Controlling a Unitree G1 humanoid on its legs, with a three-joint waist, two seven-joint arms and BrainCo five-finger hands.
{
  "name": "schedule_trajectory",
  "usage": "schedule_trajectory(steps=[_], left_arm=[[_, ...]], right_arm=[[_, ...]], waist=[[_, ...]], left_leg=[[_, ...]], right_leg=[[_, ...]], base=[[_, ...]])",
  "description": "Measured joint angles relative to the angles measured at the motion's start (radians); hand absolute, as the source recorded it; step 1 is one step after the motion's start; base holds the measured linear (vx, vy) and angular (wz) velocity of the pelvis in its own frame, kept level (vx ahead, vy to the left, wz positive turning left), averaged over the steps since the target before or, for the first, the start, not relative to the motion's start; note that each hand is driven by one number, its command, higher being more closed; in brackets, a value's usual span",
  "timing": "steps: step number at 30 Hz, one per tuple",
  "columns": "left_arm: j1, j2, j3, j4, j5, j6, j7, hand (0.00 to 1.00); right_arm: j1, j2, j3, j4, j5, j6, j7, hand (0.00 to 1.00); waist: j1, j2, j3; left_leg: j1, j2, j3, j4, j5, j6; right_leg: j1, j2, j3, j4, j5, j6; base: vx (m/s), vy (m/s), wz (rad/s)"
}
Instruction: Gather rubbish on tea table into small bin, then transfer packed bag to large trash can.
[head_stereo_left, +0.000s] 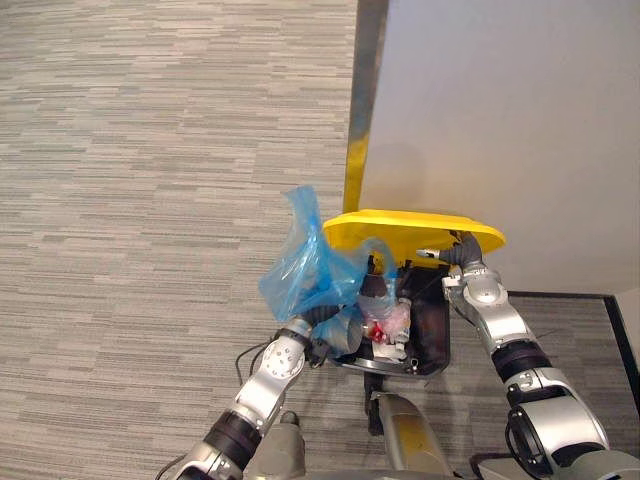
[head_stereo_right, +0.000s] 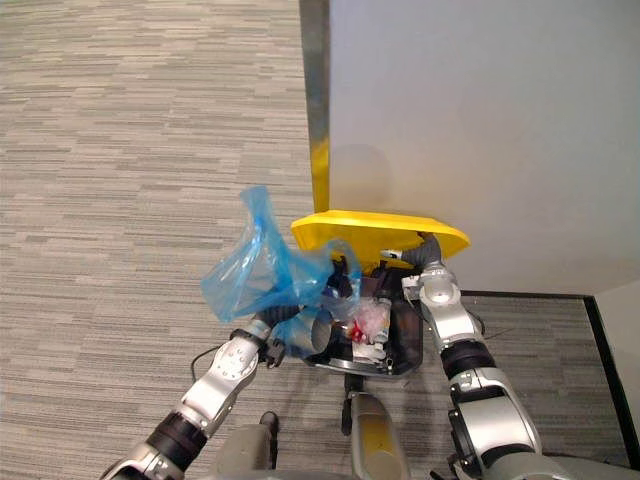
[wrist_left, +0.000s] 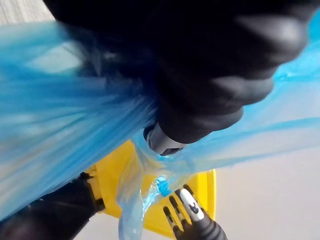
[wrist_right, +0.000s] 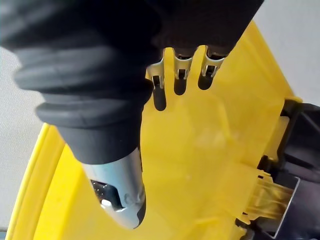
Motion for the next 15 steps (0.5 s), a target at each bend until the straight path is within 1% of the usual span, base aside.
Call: schedule_trajectory(steps=[2,4,6,7,10,11,14,15], left_arm=[[-0.059,0.0,-0.017,0.03,0.001,0.0,0.004,1.0],[-0.141,-0.002,-0.018,0.093,0.014,0.005,0.022,1.0],[-0.181,-0.002,-0.019,0.124,0.043,0.008,0.025,1.0],[-0.218,-0.003,-0.02,0.147,0.057,0.01,0.025,1.0],[-0.286,-0.003,-0.026,0.198,0.082,0.012,0.034,1.0],[-0.329,-0.001,-0.026,0.234,0.082,0.013,0.041,1.0],[-0.387,0.002,-0.028,0.29,0.085,0.026,0.04,1.0],[-0.413,0.004,-0.028,0.316,0.092,0.031,0.041,1.0]], right_arm=[[-0.032,-0.002,0.012,0.0,0.0,0.0,-0.001,0.0],[-0.066,-0.002,0.019,0.0,0.0,0.0,-0.001,0.0],[-0.076,-0.003,0.023,-0.001,0.0,0.0,-0.003,0.0],[-0.088,-0.007,0.028,-0.007,-0.001,0.0,-0.007,0.0],[-0.095,-0.013,0.03,-0.048,-0.002,-0.001,-0.016,0.0],[-0.111,-0.013,0.032,-0.068,-0.002,-0.001,-0.021,0.0],[-0.129,-0.014,0.032,-0.099,-0.002,-0.002,-0.022,0.0],[-0.14,-0.014,0.034,-0.103,-0.002,-0.003,-0.022,0.0]], waist=[[-0.001,-0.004,0.004],[-0.024,-0.008,0.023],[-0.028,-0.011,0.031],[-0.034,-0.011,0.047],[-0.041,-0.013,0.069],[-0.056,-0.013,0.093],[-0.059,-0.016,0.115],[-0.058,-0.017,0.132]], left_leg=[[-0.013,-0.005,0.019,-0.003,0.0,0.001],[-0.024,-0.007,0.024,0.001,0.002,0.003],[-0.034,-0.006,0.029,0.008,0.001,0.003],[-0.045,-0.006,0.031,0.02,-0.003,0.005],[-0.093,-0.005,0.027,0.071,-0.023,0.009],[-0.123,-0.006,0.02,0.109,-0.035,0.008],[-0.18,-0.007,0.019,0.164,-0.054,0.009],[-0.199,-0.007,0.017,0.182,-0.059,0.007]], right_leg=[[-0.032,0.0,0.02,0.015,0.001,-0.002],[-0.047,-0.001,0.024,0.027,0.005,-0.007],[-0.057,-0.002,0.028,0.029,0.006,-0.008],[-0.065,-0.002,0.029,0.031,0.006,-0.008],[-0.093,-0.003,0.026,0.046,0.006,-0.008],[-0.107,-0.003,0.019,0.056,0.006,-0.008],[-0.151,-0.004,0.021,0.079,0.005,-0.007],[-0.167,-0.008,0.021,0.088,0.005,-0.007]], base=[[-0.02,0.0,-0.23],[0.0,-0.001,-0.04],[0.01,-0.003,-0.05],[0.01,-0.003,-0.04],[-0.04,0.0,0.03],[-0.05,-0.002,0.1],[-0.07,0.003,0.01],[-0.06,-0.004,0.05]])
